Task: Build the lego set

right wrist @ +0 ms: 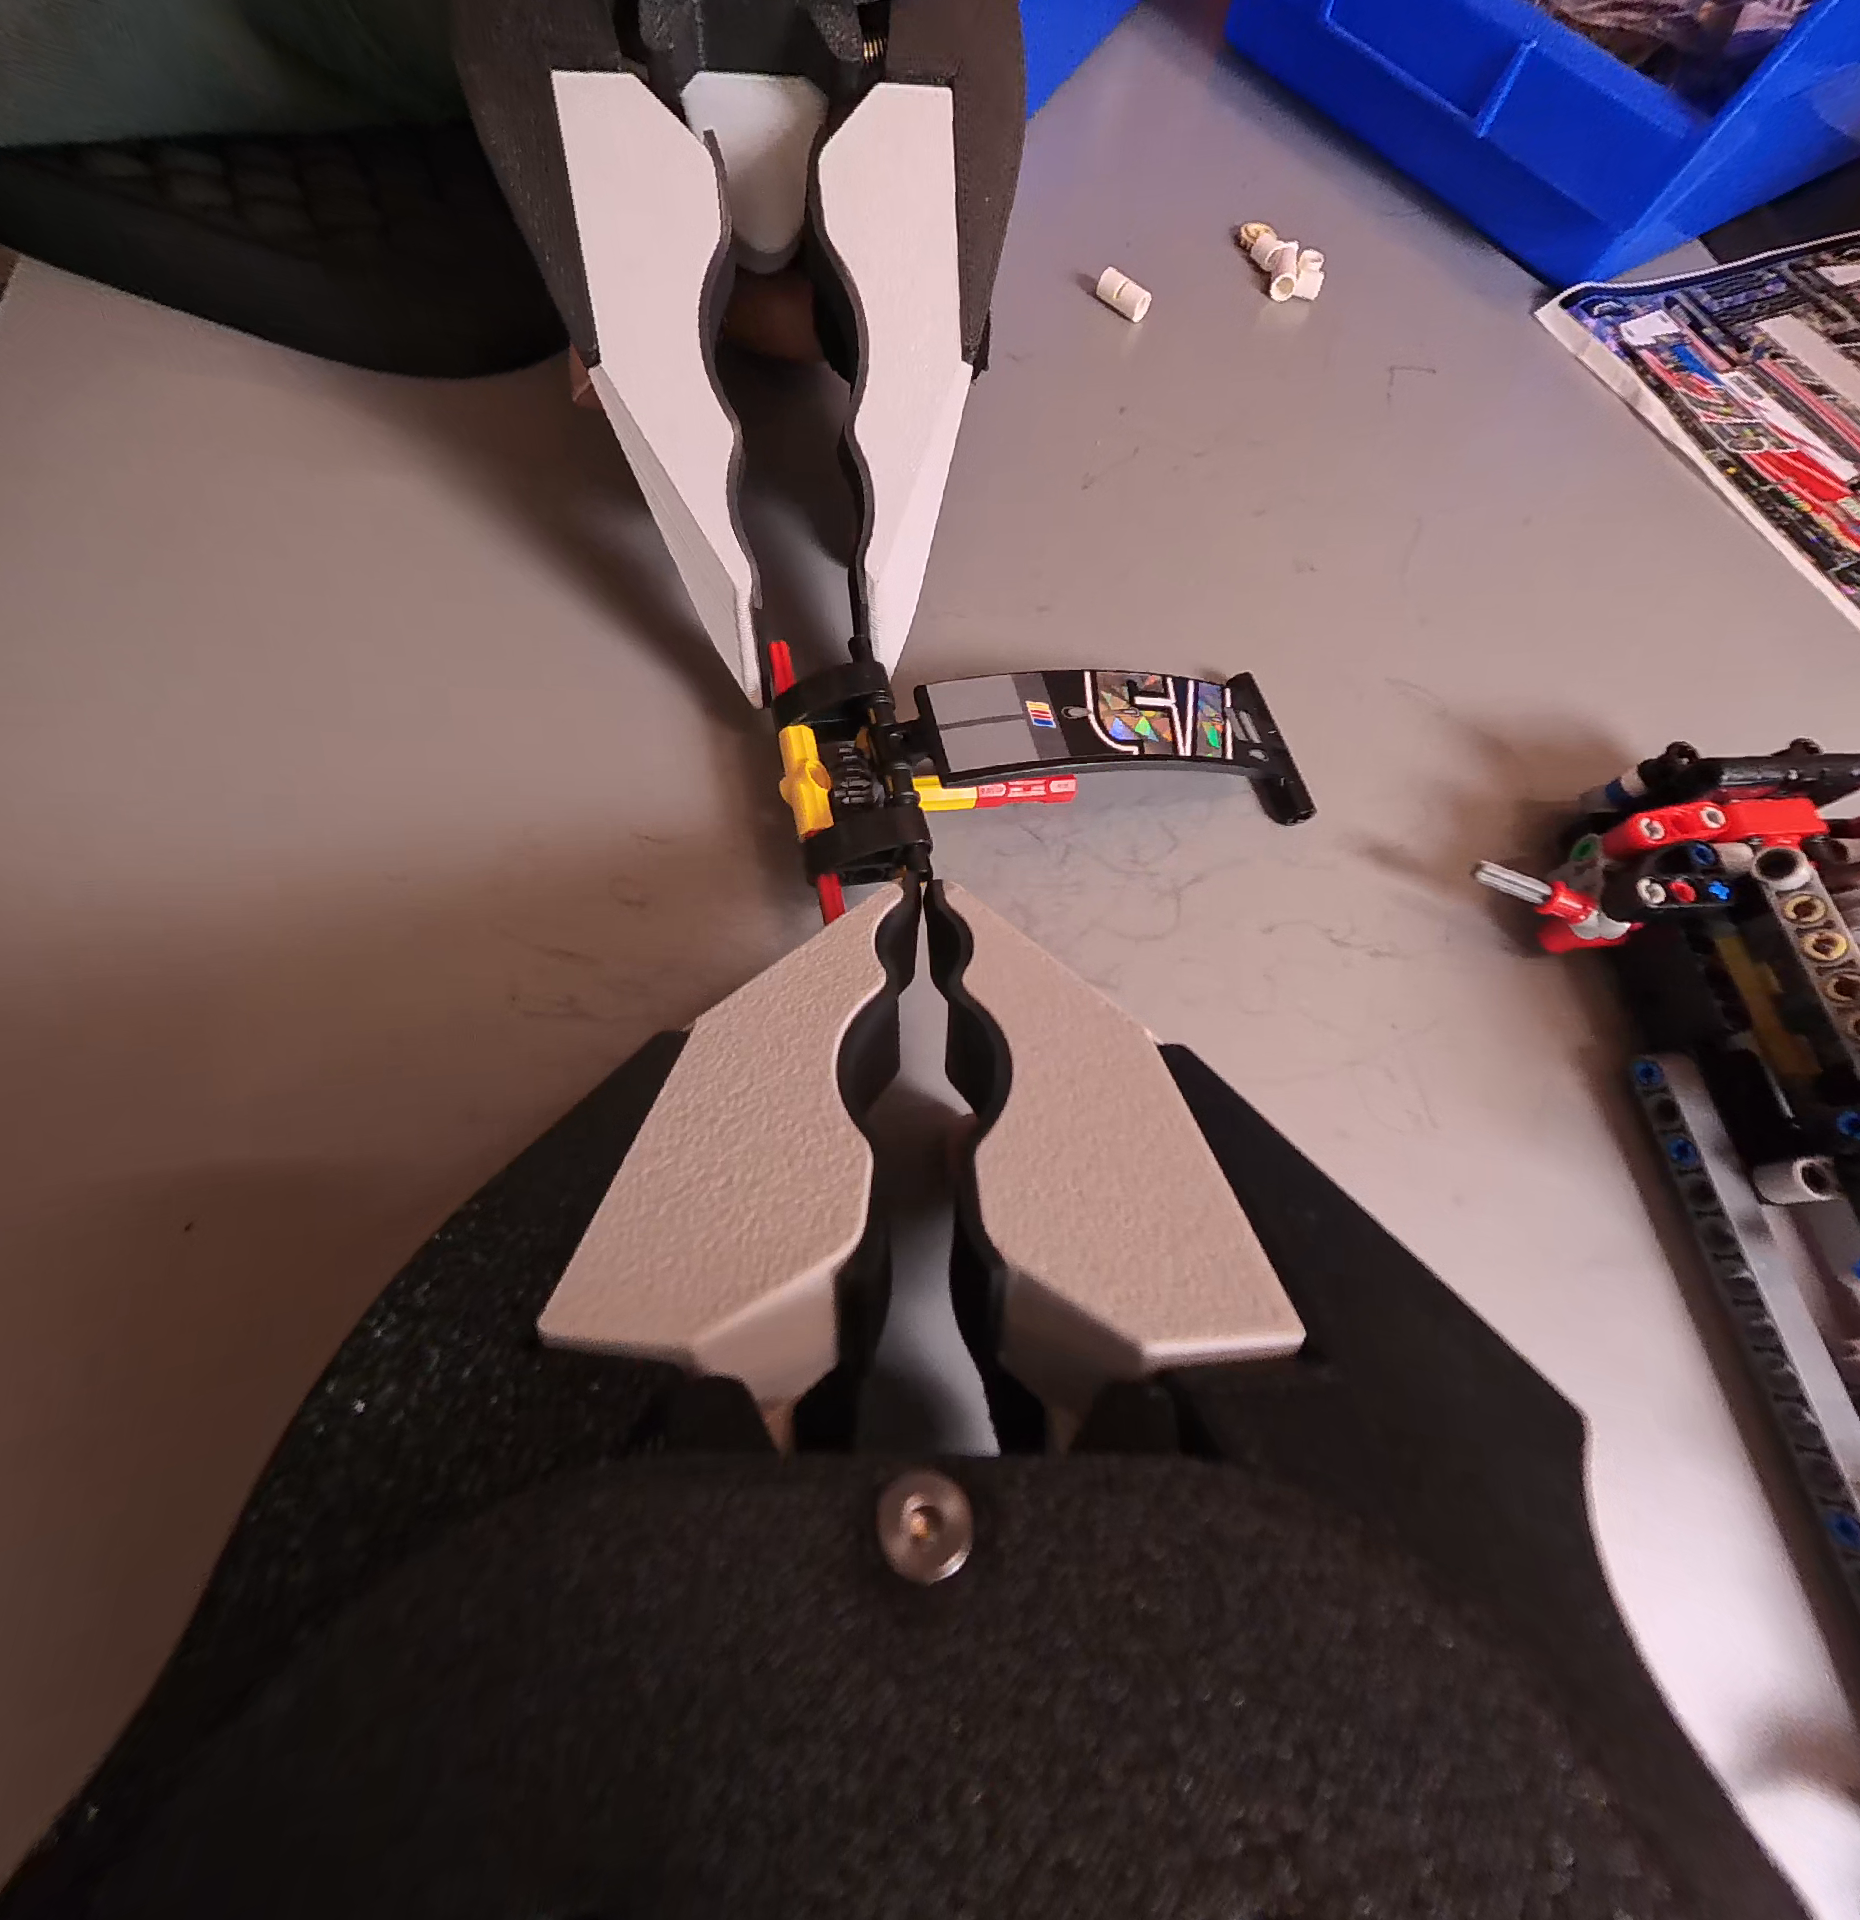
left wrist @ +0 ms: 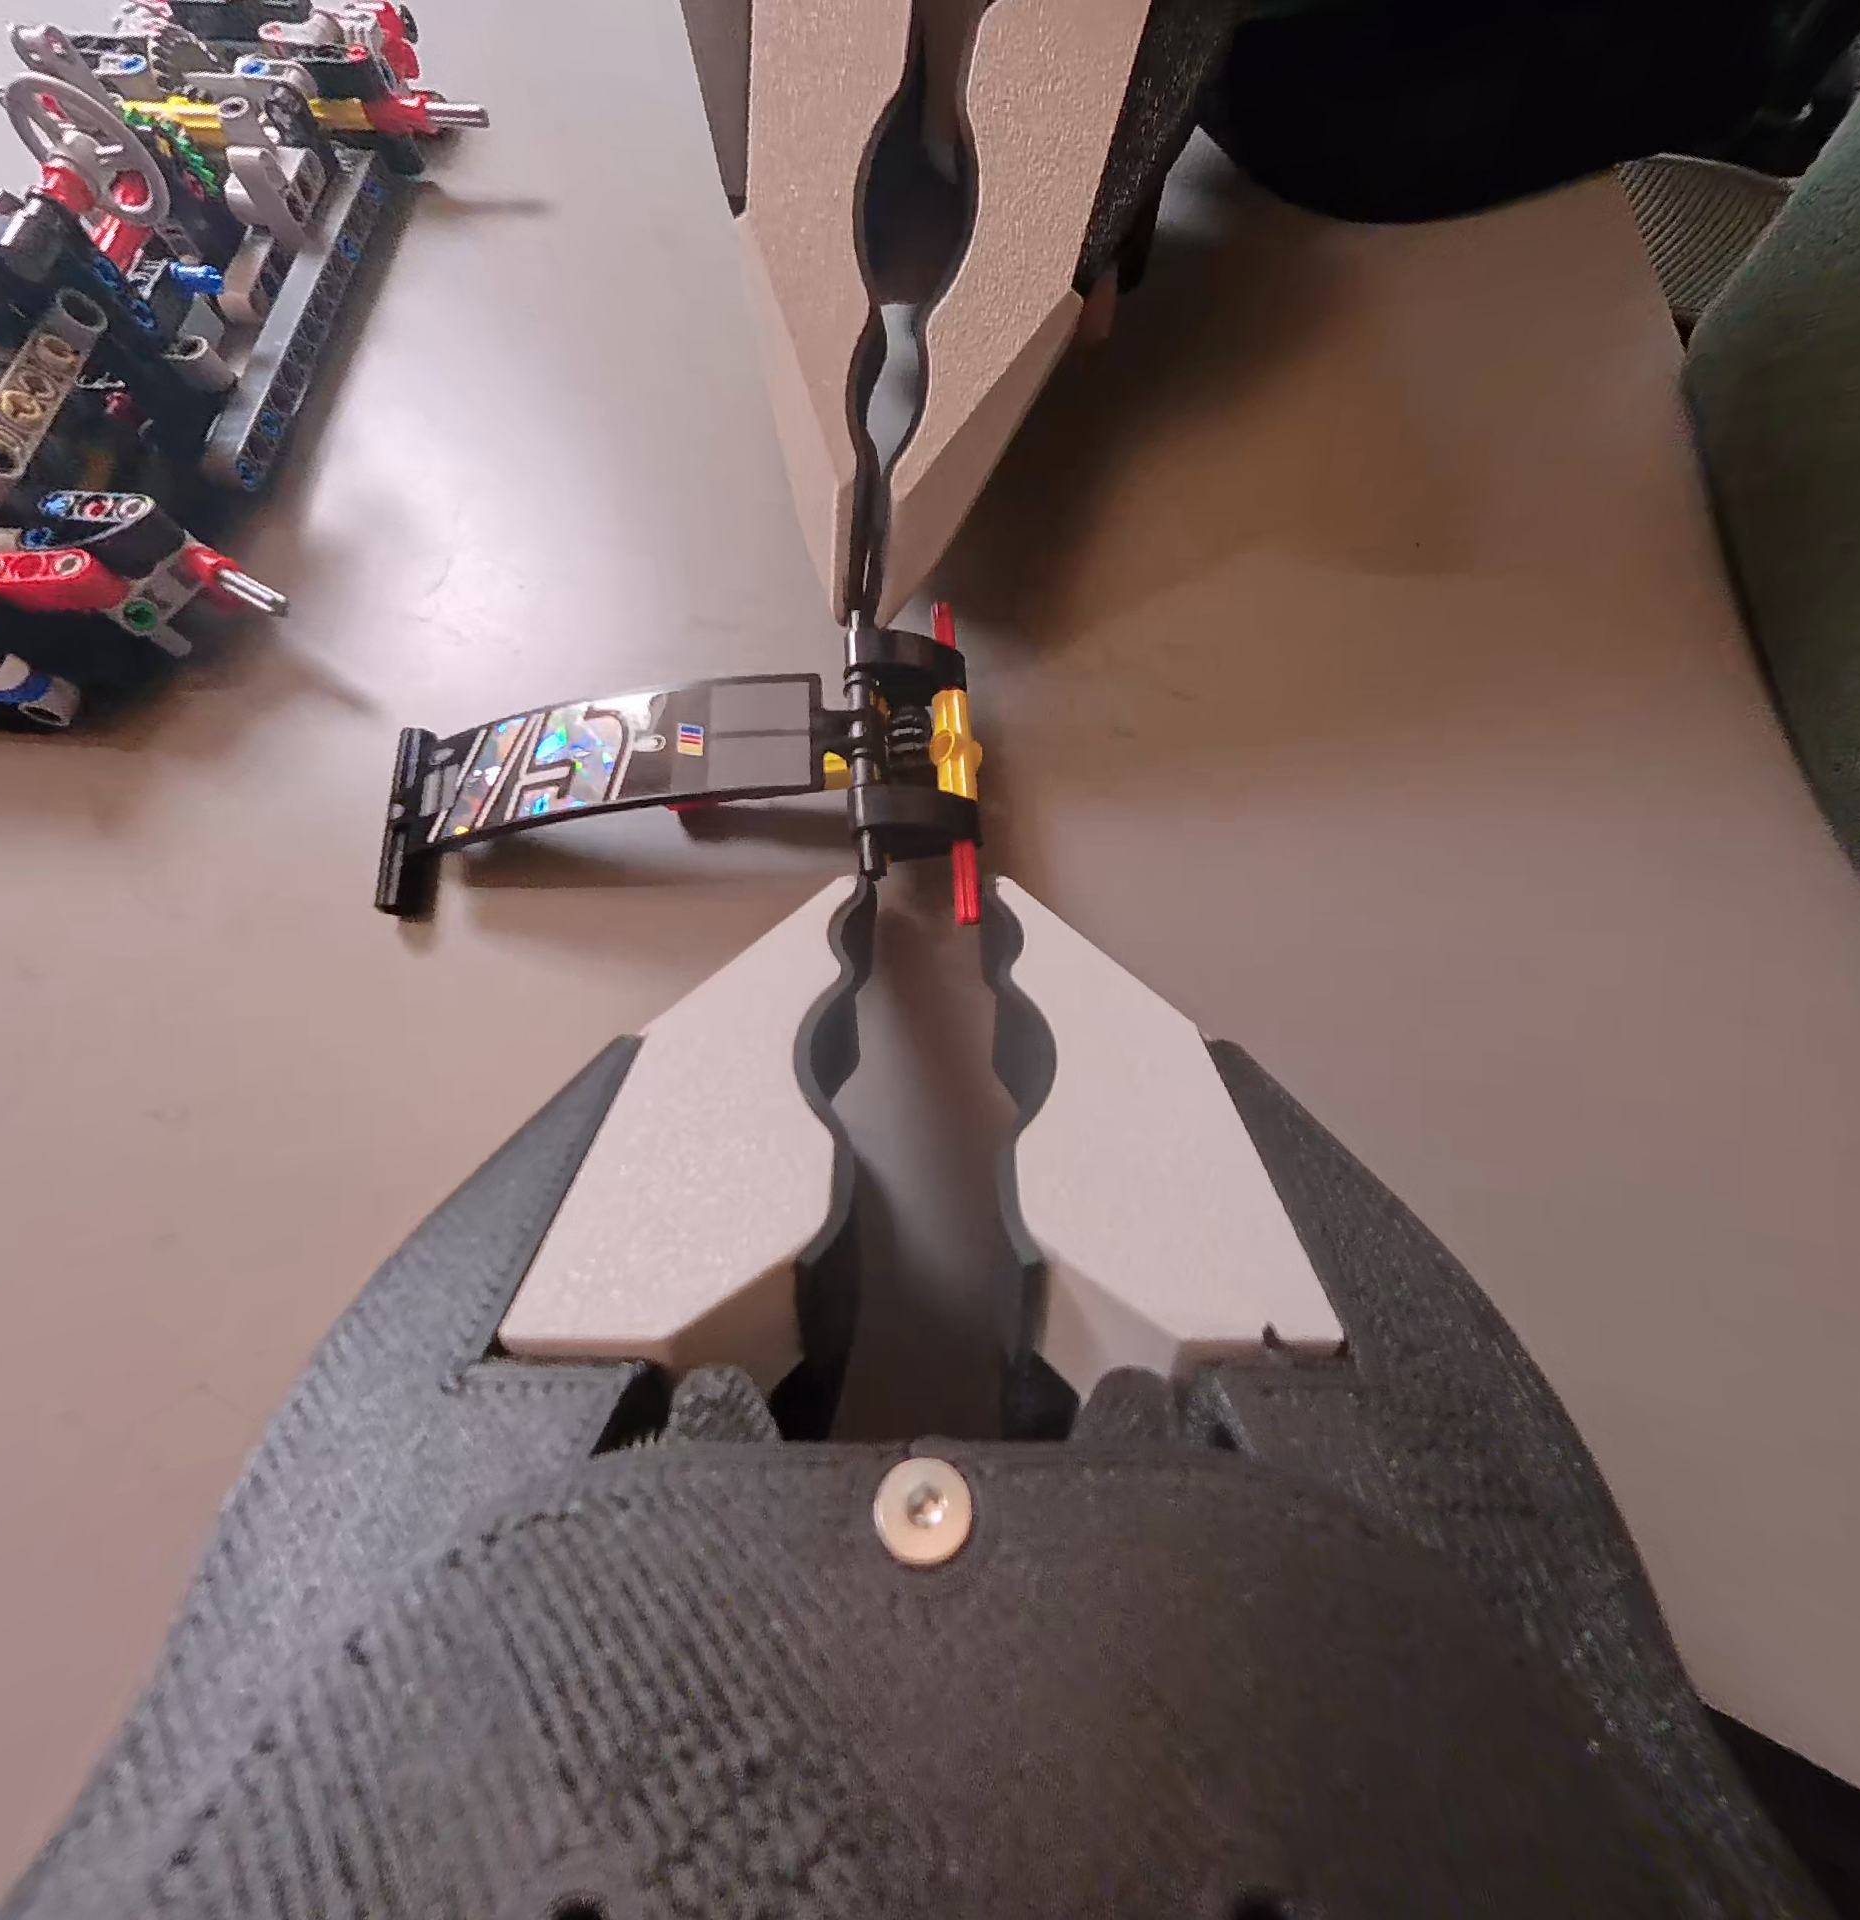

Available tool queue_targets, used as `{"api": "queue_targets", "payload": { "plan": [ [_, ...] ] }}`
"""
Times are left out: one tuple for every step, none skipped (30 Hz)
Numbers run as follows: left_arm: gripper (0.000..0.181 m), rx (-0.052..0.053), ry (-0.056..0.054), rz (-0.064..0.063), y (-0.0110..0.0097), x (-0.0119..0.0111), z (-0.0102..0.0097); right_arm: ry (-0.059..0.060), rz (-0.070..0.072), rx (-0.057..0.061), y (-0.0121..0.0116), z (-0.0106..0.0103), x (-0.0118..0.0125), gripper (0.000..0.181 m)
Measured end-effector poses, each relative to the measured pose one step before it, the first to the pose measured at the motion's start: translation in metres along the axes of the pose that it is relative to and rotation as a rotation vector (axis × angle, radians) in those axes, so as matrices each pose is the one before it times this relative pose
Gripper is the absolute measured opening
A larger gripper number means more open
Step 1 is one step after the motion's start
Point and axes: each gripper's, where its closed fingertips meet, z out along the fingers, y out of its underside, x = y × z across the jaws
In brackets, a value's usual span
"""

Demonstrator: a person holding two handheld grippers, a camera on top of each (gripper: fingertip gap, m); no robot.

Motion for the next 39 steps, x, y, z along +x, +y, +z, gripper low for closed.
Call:
{"api": "queue_targets", "payload": {
  "plan": [
    [0.018, 0.0001, -0.0003, -0.0001, -0.00006, -0.00011, 0.00006, 0.0015, -0.0019, -0.0001, 0.00001, -0.00007, -0.00001, 0.000],
    [0.018, 0.0001, -0.0009, 0.0004, -0.00006, -0.00010, 0.00007, 0.0009, -0.0010, -0.0008, 0.00012, -0.00010, 0.00006, 0.000],
    [0.018, -0.0003, -0.0010, 0.0004, 0.00003, -0.00005, 0.00016, 0.0008, -0.0003, -0.0002, 0.00007, -0.00009, 0.00009, 0.000],
    [0.018, 0.0000, -0.0012, 0.0007, -0.00007, -0.00002, 0.00008, 0.0010, -0.0002, -0.0005, 0.00007, -0.00004, 0.00015, 0.000],
    [0.018, 0.0003, -0.0008, 0.0009, -0.00010, 0.00002, 0.00010, 0.0015, -0.0014, -0.0012, 0.00018, -0.00013, 0.00018, 0.000],
    [0.018, 0.0001, 0.0007, 0.0010, -0.00013, 0.00028, 0.00015, 0.0029, -0.0030, -0.0011, 0.00015, -0.00014, 0.00025, 0.000],
    [0.018, 0.0007, 0.0025, 0.0013, -0.00031, 0.00065, 0.00015, 0.0050, -0.0040, -0.0027, 0.00040, -0.00012, 0.00065, 0.000],
    [0.018, 0.0009, 0.0029, 0.0015, -0.00026, 0.00069, 0.00022, 0.0059, -0.0036, -0.0030, 0.00048, -0.00001, 0.00079, 0.000],
    [0.019, 0.0002, 0.0026, 0.0017, -0.00031, 0.00082, 0.00037, 0.0047, -0.0017, -0.0025, 0.00039, -0.00025, 0.00073, 0.000],
    [0.020, -0.0007, 0.0032, 0.0020, -0.00018, 0.00088, 0.00030, 0.0026, 0.0001, -0.0013, 0.00031, -0.00023, 0.00050, 0.000],
    [0.020, -0.0010, 0.0028, 0.0021, -0.00011, 0.00088, 0.00041, 0.0013, 0.0010, -0.0013, 0.00032, -0.00020, 0.00048, 0.000],
    [0.020, 0.0002, 0.0030, 0.0019, -0.00028, 0.00094, 0.00033, 0.0034, 0.0019, -0.0028, 0.00053, -0.00042, 0.00089, 0.000],
    [0.021, 0.0001, 0.0027, 0.0013, -0.00025, 0.00079, 0.00030, 0.0047, 0.0013, -0.0027, 0.00041, -0.00042, 0.00127, 0.001],
    [0.021, 0.0000, 0.0016, 0.0011, -0.00017, 0.00046, 0.00021, 0.0052, 0.0017, -0.0016, 0.00029, -0.00072, 0.00130, 0.001],
    [0.021, 0.0003, 0.0014, 0.0010, -0.00022, 0.00044, 0.00024, 0.0072, 0.0037, -0.0033, 0.00025, -0.00091, 0.00175, 0.002],
    [0.021, -0.0002, 0.0002, 0.0009, -0.00006, 0.00027, 0.00026, 0.0070, 0.0033, -0.0016, -0.00021, -0.00117, 0.00172, 0.003],
    [0.021, -0.0005, 0.0004, 0.0013, -0.00010, 0.00028, 0.00018, 0.0057, 0.0030, 0.0000, -0.00055, -0.00148, 0.00127, 0.004],
    [0.021, -0.0001, 0.0009, 0.0011, -0.00012, 0.00044, 0.00016, 0.0052, 0.0027, 0.0034, -0.00114, -0.00143, 0.00121, 0.004],
    [0.021, 0.0000, 0.0006, 0.0005, -0.00007, 0.00024, 0.00009, 0.0030, 0.0029, 0.0058, -0.00138, -0.00130, 0.00063, 0.004],
    [0.021, 0.0001, -0.0002, -0.0001, 0.00003, 0.00005, -0.00004, -0.0003, 0.0024, 0.0032, -0.00089, -0.00099, 0.00018, 0.004],
    [0.022, -0.0001, -0.0017, -0.0005, 0.00009, -0.00039, -0.00010, -0.0011, 0.0002, 0.0017, -0.00051, -0.00066, 0.00004, 0.004],
    [0.022, 0.0002, -0.0024, -0.0011, 0.00006, -0.00057, -0.00026, -0.0001, -0.0012, 0.0010, -0.00032, -0.00055, 0.00008, 0.005],
    [0.022, 0.0011, -0.0023, -0.0020, 0.00008, -0.00068, -0.00022, 0.0008, -0.0014, -0.0004, -0.00006, -0.00054, 0.00033, 0.005],
    [0.022, 0.0018, -0.0018, -0.0027, -0.00021, -0.00065, -0.00025, -0.0006, -0.0005, 0.0019, -0.00029, -0.00064, 0.00019, 0.005],
    [0.022, 0.0024, -0.0006, -0.0024, -0.00027, -0.00043, -0.00025, -0.0022, 0.0017, 0.0017, -0.00013, -0.00065, -0.00001, 0.005],
    [0.023, 0.0022, 0.0001, -0.0015, -0.00026, -0.00011, -0.00023, -0.0022, 0.0026, -0.0003, 0.00025, -0.00070, 0.00013, 0.005],
    [0.023, 0.0014, -0.0002, -0.0011, -0.00016, -0.00021, -0.00011, -0.0027, 0.0022, 0.0006, 0.00019, -0.00078, -0.00009, 0.006],
    [0.024, 0.0008, -0.0007, -0.0014, 0.00000, -0.00026, -0.00009, -0.0042, 0.0023, 0.0019, 0.00006, -0.00061, -0.00041, 0.006],
    [0.025, 0.0006, -0.0020, -0.0019, -0.00010, -0.00051, 0.00005, -0.0053, 0.0027, 0.0016, -0.00003, -0.00050, -0.00073, 0.006],
    [0.026, 0.0009, -0.0035, -0.0023, -0.00025, -0.00077, 0.00006, -0.0070, 0.0024, 0.0007, 0.00000, -0.00044, -0.00109, 0.006],
    [0.027, 0.0009, -0.0016, -0.0028, -0.00003, -0.00051, -0.00006, -0.0071, 0.0021, 0.0001, 0.00006, -0.00010, -0.00109, 0.007],
    [0.028, 0.0010, -0.0001, -0.0033, -0.00016, -0.00034, -0.00006, -0.0079, 0.0021, -0.0008, 0.00022, -0.00003, -0.00117, 0.007],
    [0.029, 0.0021, -0.0004, -0.0034, -0.00031, -0.00050, -0.00017, -0.0091, 0.0017, -0.0025, 0.00050, 0.00014, -0.00134, 0.008],
    [0.030, 0.0033, -0.0006, -0.0027, -0.00041, -0.00042, -0.00018, -0.0080, 0.0015, -0.0023, 0.00076, 0.00025, -0.00124, 0.008],
    [0.030, 0.0038, -0.0020, -0.0020, -0.00056, -0.00066, -0.00021, -0.0092, 0.0014, -0.0041, 0.00105, 0.00042, -0.00142, 0.009],
    [0.031, 0.0029, -0.0033, -0.0014, -0.00057, -0.00070, -0.00008, -0.0114, 0.0011, -0.0082, 0.00170, 0.00068, -0.00187, 0.010],
    [0.032, 0.0010, -0.0037, -0.0009, -0.00021, -0.00061, 0.00016, -0.0082, -0.0001, -0.0086, 0.00156, 0.00074, -0.00147, 0.011],
    [0.032, -0.0011, -0.0019, 0.0004, 0.00002, -0.00027, 0.00027, -0.0070, -0.0024, -0.0060, 0.00116, 0.00091, -0.00156, 0.012],
    [0.033, -0.0026, -0.0012, 0.0018, 0.00015, 0.00005, 0.00044, -0.0065, -0.0036, -0.0051, 0.00076, 0.00079, -0.00160, 0.012]
  ]
}}
